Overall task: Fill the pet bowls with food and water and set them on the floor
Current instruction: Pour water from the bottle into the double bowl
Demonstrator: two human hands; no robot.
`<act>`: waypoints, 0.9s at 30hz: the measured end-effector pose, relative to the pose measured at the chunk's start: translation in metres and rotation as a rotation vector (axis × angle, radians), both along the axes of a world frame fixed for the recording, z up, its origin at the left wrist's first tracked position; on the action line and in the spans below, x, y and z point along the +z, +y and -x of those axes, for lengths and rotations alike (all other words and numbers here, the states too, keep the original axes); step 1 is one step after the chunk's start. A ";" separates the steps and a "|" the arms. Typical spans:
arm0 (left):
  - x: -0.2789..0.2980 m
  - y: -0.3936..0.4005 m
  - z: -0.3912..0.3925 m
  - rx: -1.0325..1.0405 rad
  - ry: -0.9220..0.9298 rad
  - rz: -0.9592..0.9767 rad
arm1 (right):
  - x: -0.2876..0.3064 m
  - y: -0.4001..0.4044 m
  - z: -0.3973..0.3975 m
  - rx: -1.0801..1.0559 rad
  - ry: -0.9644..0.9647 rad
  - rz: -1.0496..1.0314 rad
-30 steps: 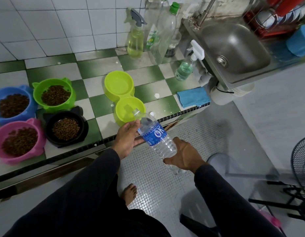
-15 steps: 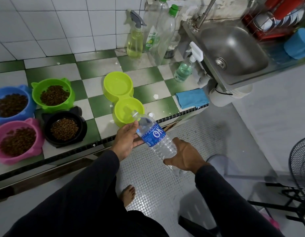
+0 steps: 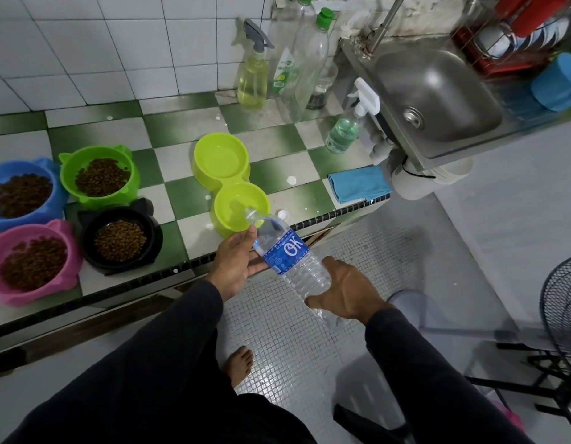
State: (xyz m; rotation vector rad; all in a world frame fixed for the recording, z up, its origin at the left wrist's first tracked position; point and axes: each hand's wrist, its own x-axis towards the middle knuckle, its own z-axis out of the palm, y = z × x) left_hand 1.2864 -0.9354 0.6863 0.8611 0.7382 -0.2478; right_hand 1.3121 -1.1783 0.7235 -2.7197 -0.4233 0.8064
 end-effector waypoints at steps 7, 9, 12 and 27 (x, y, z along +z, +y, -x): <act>-0.003 0.002 0.000 -0.001 0.001 0.013 | 0.002 0.000 0.001 -0.011 -0.006 -0.013; -0.003 0.002 -0.001 -0.002 0.002 0.015 | 0.002 0.000 0.001 -0.018 -0.002 -0.018; -0.004 0.002 -0.001 -0.011 -0.001 0.013 | 0.003 -0.001 0.001 -0.019 -0.009 -0.012; -0.008 0.002 -0.001 0.004 -0.010 0.037 | 0.007 -0.002 -0.003 -0.007 -0.017 -0.024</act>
